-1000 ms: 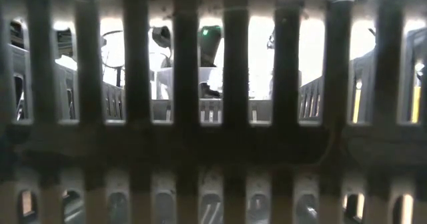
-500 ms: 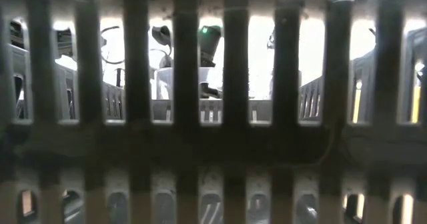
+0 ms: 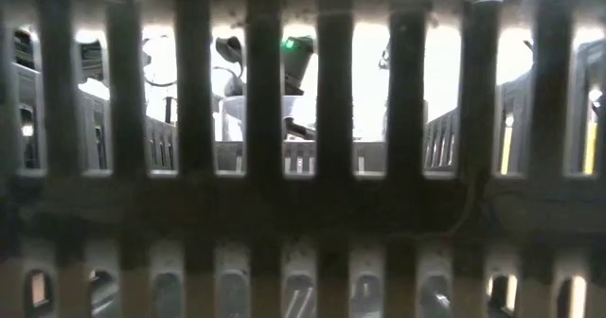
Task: Stack baskets on shelf by color
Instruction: Stack the top yellow bin on top of the other stacked yellow bins
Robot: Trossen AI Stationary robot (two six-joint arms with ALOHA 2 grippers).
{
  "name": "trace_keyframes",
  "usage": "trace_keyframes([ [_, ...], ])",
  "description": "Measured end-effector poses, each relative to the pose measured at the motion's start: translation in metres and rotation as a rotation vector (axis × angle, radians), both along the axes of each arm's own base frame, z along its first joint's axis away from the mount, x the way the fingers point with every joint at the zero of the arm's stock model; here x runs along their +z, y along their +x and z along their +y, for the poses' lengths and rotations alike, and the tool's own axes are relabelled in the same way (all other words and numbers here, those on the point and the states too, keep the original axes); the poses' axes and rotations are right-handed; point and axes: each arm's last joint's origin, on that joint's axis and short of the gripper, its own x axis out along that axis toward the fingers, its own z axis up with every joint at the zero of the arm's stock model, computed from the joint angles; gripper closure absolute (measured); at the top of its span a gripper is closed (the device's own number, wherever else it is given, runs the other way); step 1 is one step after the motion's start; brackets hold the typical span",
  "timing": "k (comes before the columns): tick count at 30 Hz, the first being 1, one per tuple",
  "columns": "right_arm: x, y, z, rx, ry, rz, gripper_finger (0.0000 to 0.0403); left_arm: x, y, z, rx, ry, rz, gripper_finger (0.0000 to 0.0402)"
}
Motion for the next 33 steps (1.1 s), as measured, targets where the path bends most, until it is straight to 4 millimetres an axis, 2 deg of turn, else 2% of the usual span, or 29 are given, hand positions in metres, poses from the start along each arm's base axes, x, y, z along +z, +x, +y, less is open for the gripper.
trace_keyframes([
  [4, 0.001, 0.001, -0.003, 0.016, -0.011, -0.014, 0.0391, 0.000, 0.000, 0.000, 0.000, 0.000, 0.000, 0.0345],
  [13, 0.004, 0.002, -0.011, 0.034, -0.022, -0.036, 0.0389, 0.000, 0.000, 0.000, 0.000, 0.000, 0.000, 0.0348],
  [16, 0.013, -0.001, -0.013, 0.045, -0.028, -0.049, 0.0391, 0.000, 0.000, 0.000, 0.000, 0.000, 0.000, 0.0345],
  [27, 0.068, -0.018, -0.011, 0.046, -0.052, -0.115, 0.0391, 0.000, 0.000, 0.000, 0.000, 0.000, 0.002, 0.0350],
  [33, 0.109, -0.037, -0.003, 0.041, -0.123, -0.148, 0.0391, 0.000, 0.000, 0.000, 0.000, 0.000, 0.002, 0.0347],
])
